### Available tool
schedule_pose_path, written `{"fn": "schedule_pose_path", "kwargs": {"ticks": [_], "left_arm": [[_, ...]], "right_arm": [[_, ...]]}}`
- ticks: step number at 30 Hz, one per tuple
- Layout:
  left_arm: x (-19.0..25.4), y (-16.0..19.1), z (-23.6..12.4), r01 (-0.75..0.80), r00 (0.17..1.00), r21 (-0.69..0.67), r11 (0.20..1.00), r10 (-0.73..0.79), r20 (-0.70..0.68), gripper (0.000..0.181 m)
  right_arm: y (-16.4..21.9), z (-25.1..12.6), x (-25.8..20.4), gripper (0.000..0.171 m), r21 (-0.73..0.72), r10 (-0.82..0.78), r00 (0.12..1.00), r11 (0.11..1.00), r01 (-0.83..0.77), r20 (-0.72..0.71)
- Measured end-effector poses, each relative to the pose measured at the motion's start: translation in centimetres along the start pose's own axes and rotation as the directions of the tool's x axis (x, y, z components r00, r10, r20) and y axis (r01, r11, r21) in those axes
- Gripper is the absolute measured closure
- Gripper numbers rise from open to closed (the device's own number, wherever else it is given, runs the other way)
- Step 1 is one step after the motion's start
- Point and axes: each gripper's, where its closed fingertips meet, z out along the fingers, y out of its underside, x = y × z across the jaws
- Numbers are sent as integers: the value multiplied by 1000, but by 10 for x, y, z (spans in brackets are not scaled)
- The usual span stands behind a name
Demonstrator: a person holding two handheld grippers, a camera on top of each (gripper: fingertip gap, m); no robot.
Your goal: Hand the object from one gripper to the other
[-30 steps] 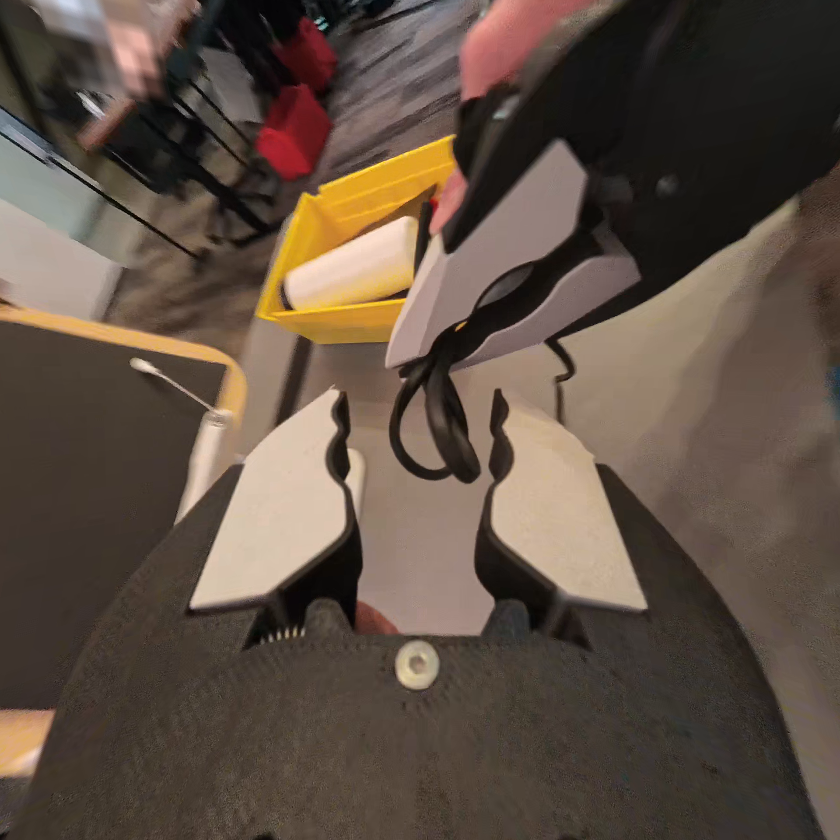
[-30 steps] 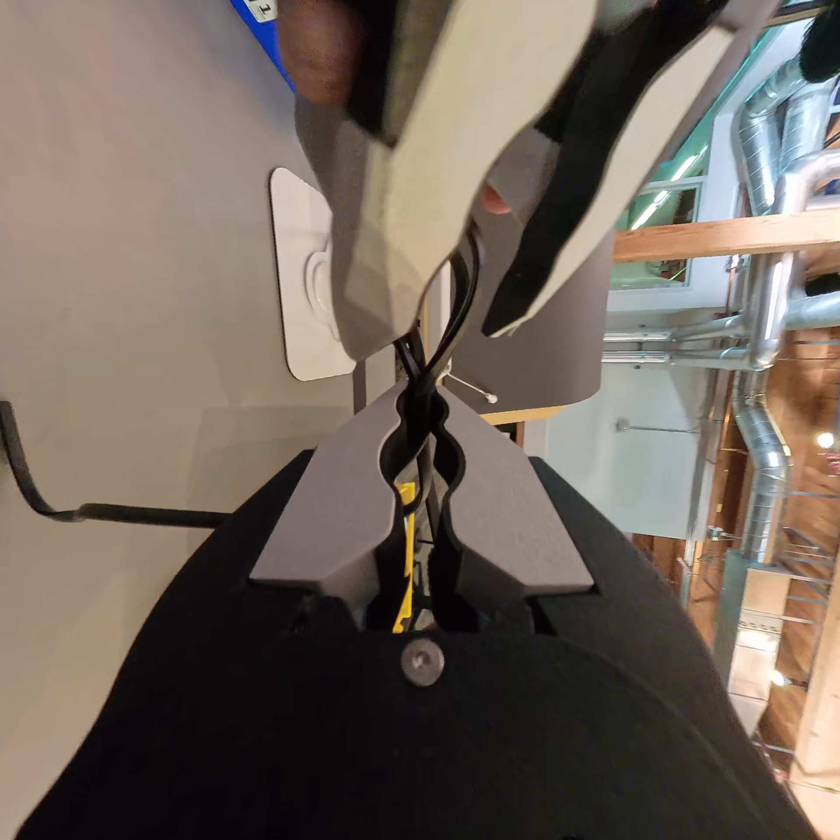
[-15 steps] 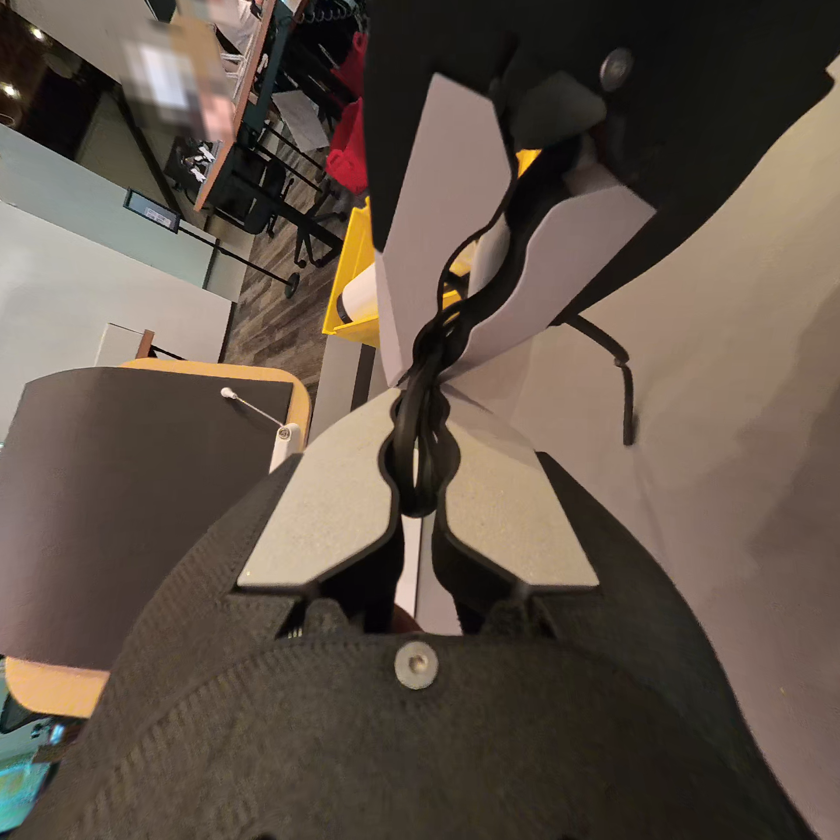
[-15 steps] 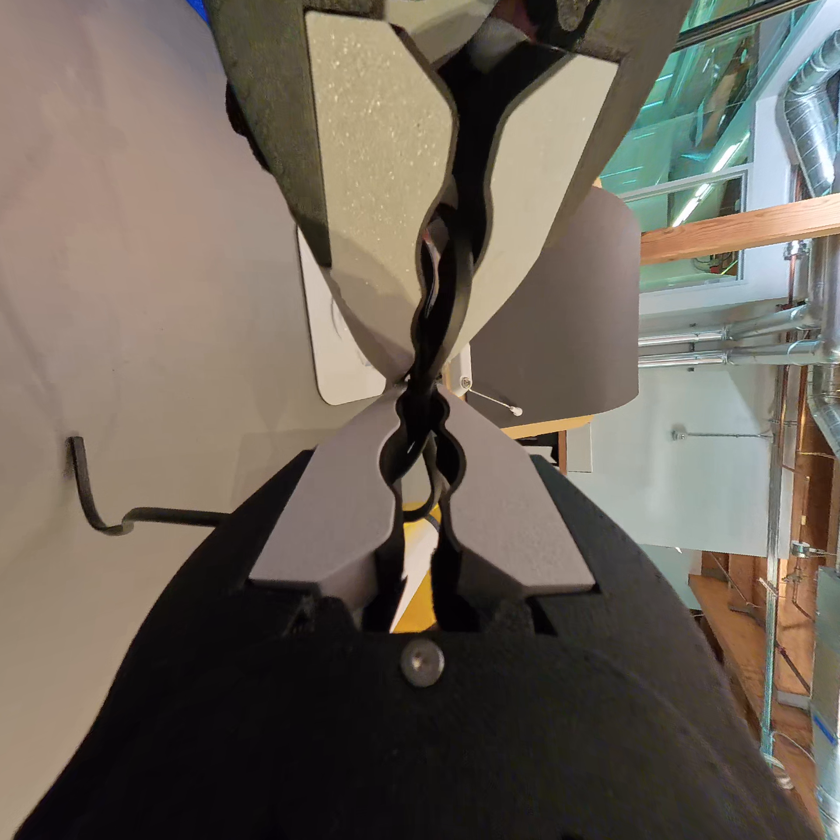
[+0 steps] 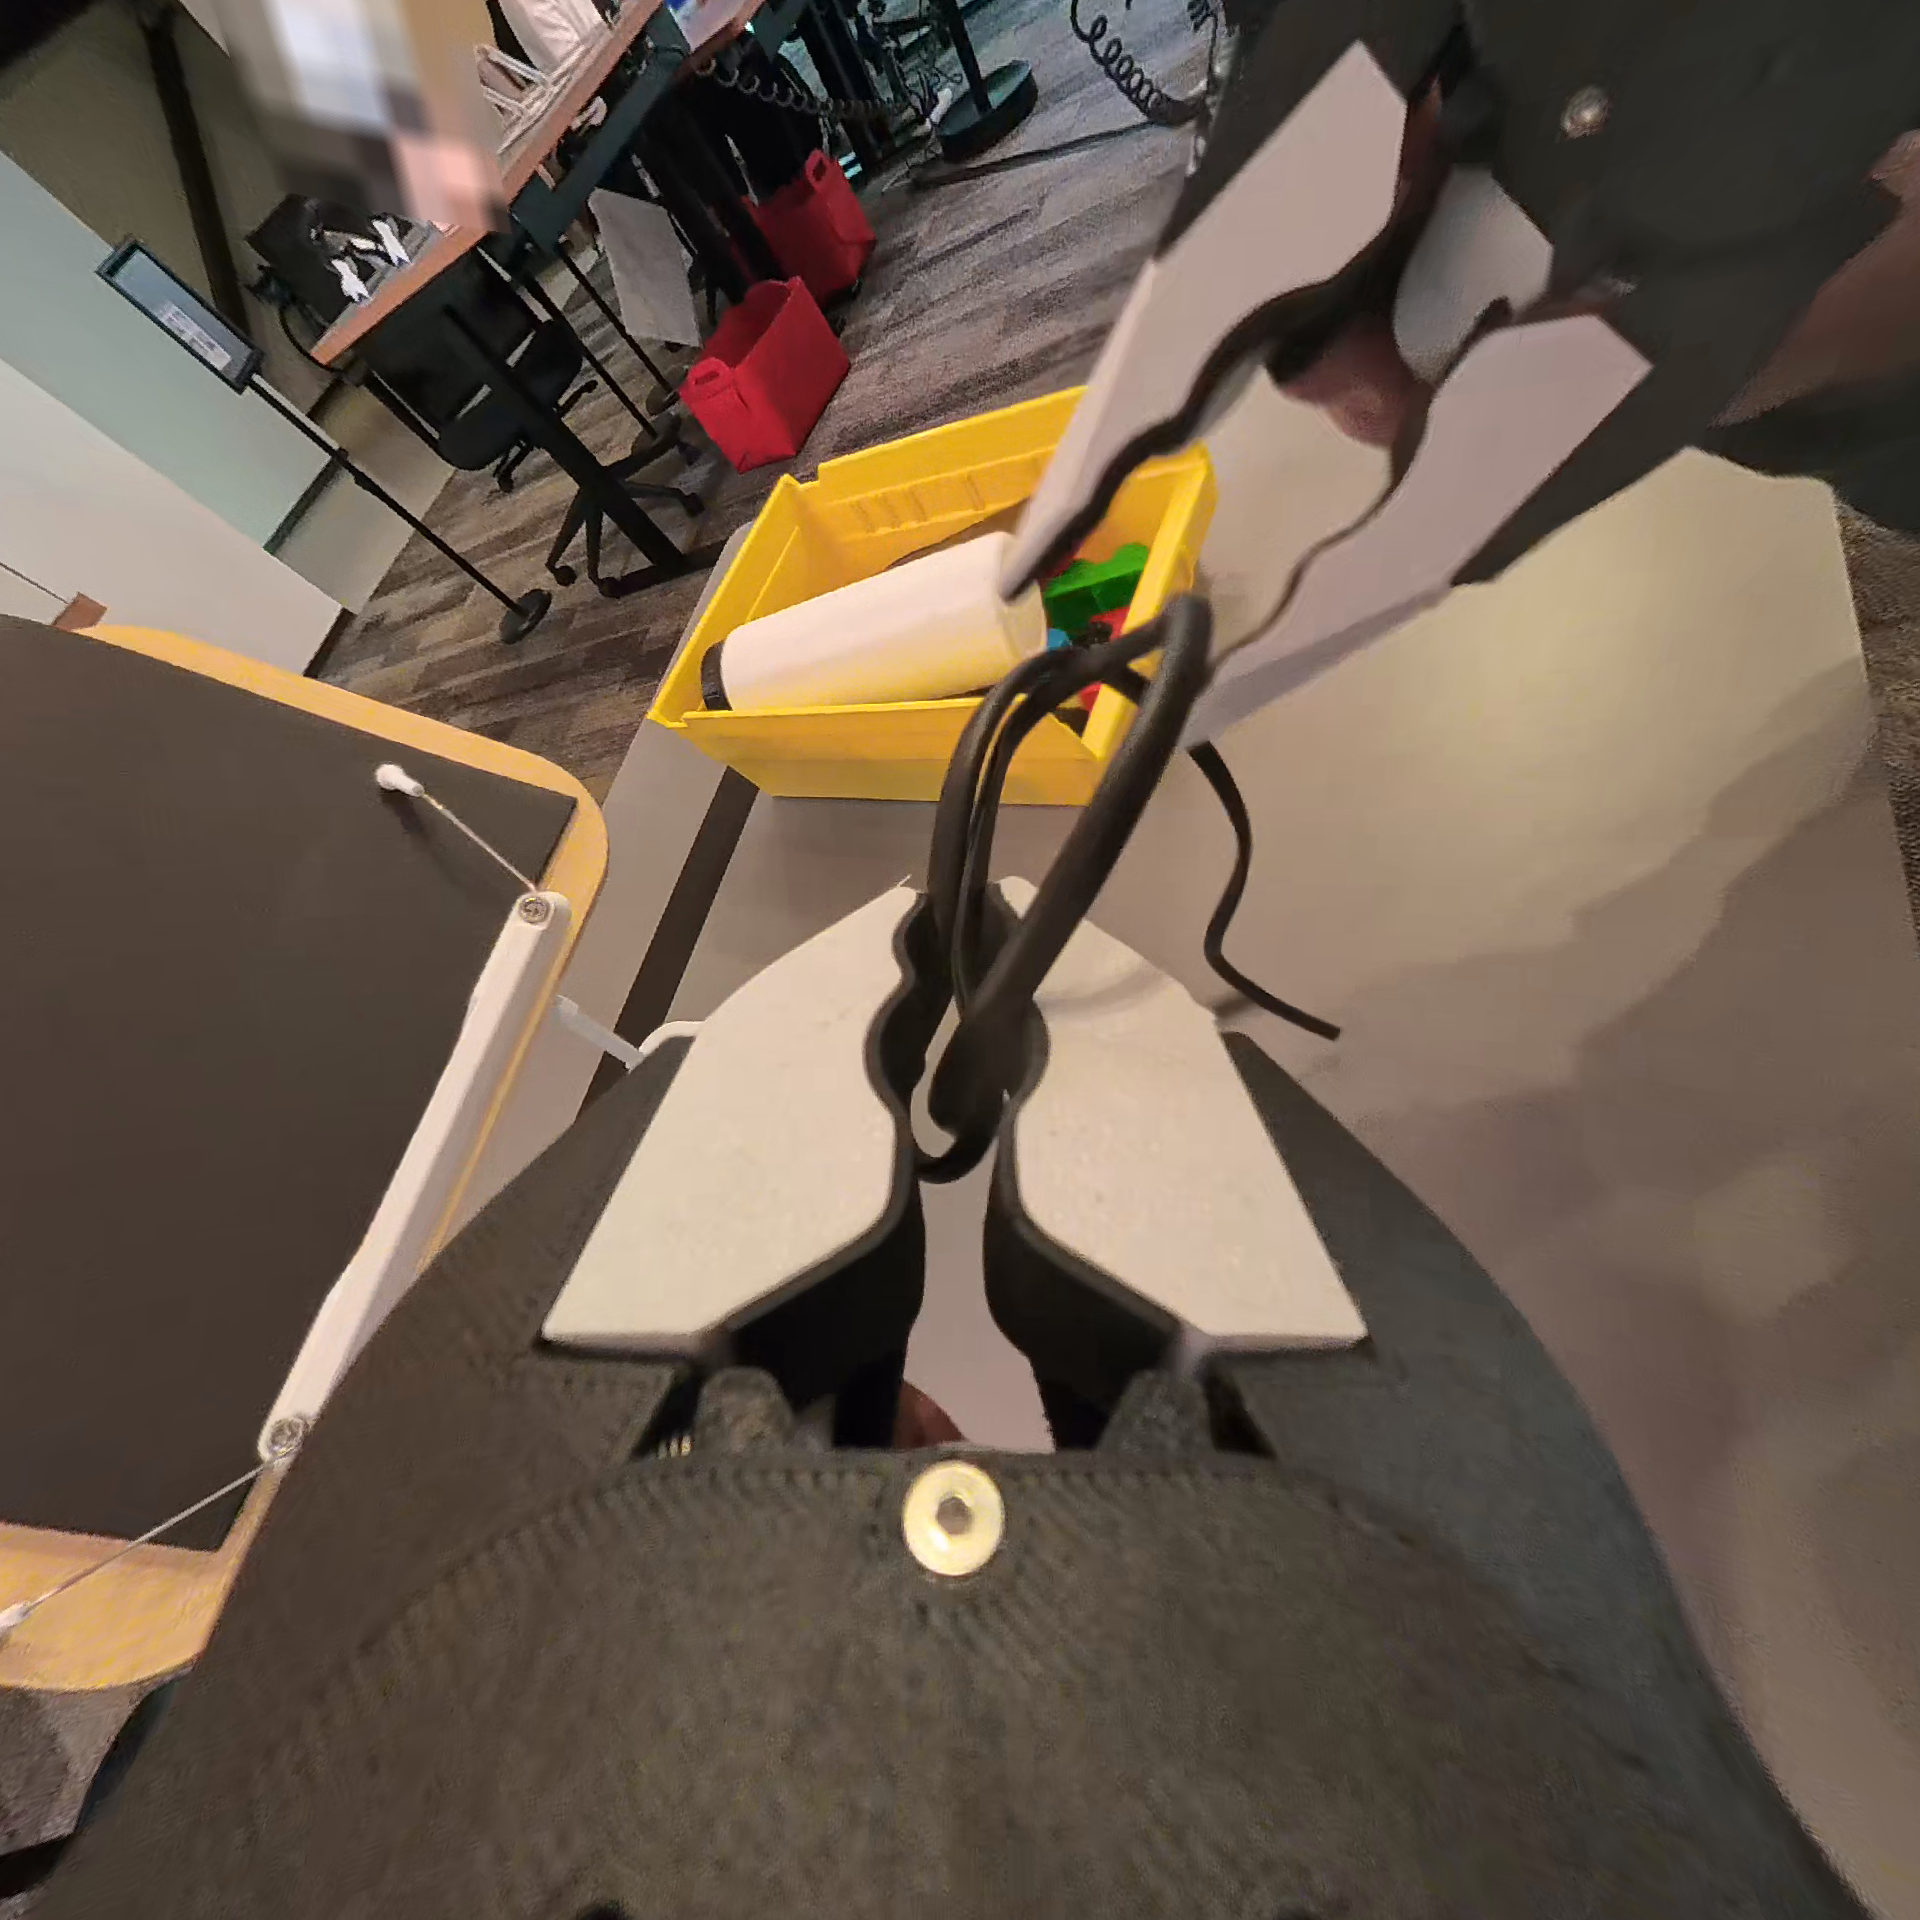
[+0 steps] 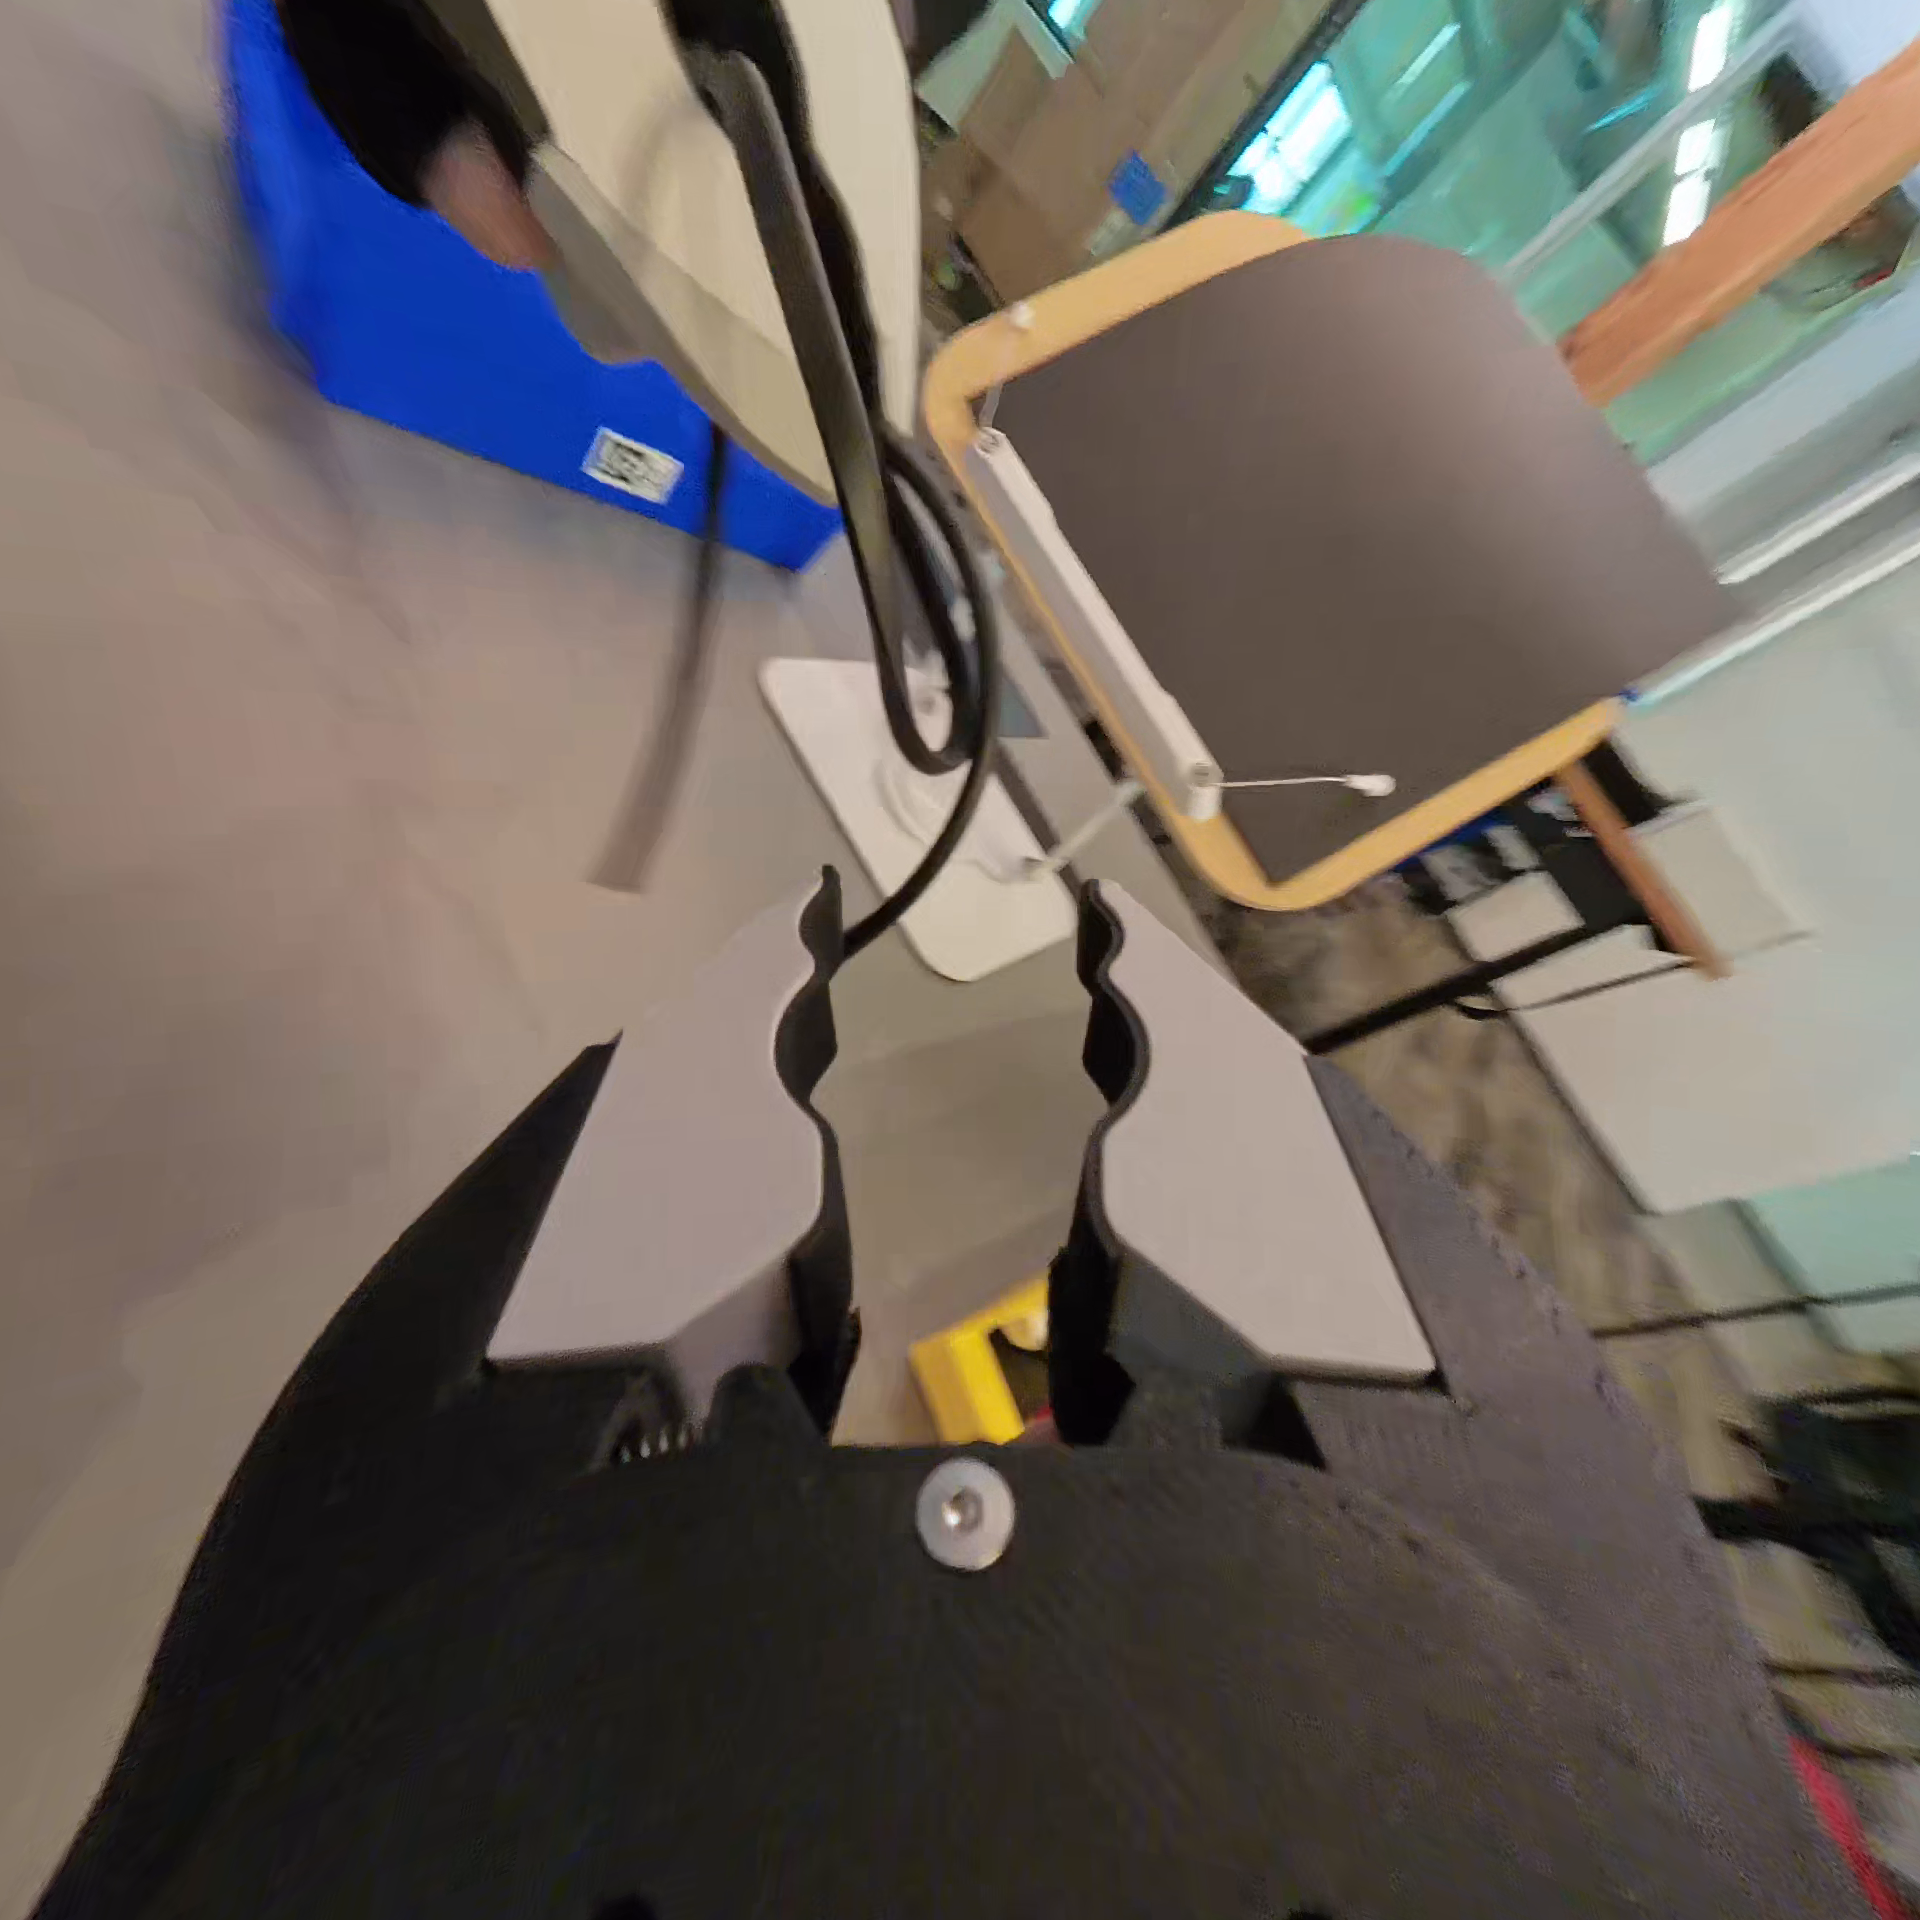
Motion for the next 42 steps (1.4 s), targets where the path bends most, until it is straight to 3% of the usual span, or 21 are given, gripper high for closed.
{"fn": "schedule_pose_path", "kwargs": {"ticks": [3, 8, 10, 14, 19, 22, 27, 32, 37, 42], "left_arm": [[-2, -2, -2, -5, 1000, -1, 1000, 5, 0, 174], [-1, -12, -7, 64, 997, 45, 997, -62, -48, 174], [1, -17, -9, 117, 990, 73, 990, -110, -92, 174], [6, -24, -13, 244, 956, 122, 962, -217, -198, 174], [-5, -23, -9, 378, 913, 133, 916, -345, -216, 174], [-8, -8, 0, 310, 944, 50, 949, -301, -133, 174], [-6, 9, 9, 96, 994, -128, 987, -102, -43, 174], [5, 22, 15, -43, 997, -259, 965, 25, -75, 174], [27, 34, 22, -154, 981, -345, 926, 101, -167, 174], [38, 40, 25, -193, 967, -380, 905, 110, -230, 174]], "right_arm": [[3, 7, -8, 129, 7, 62, 997, 998, -63, 38], [0, 21, -12, 169, 48, 138, 989, 989, -141, 52], [0, 24, -10, 171, 49, 165, 985, 985, -167, 53], [-2, 27, -12, 171, 6, 142, 988, 990, -143, 55], [-2, 31, -40, 171, -94, -75, 989, 992, 88, 130], [-6, 27, -46, 171, -135, -194, 970, 967, 214, 147], [-16, 14, -51, 171, -145, -395, 891, 890, 432, 224], [-28, -2, -50, 171, -68, -561, 773, 795, 602, 296], [-33, -10, -52, 171, 16, -613, 707, 759, 651, 352], [-39, -10, -48, 171, 53, -680, 672, 713, 699, 294]]}}
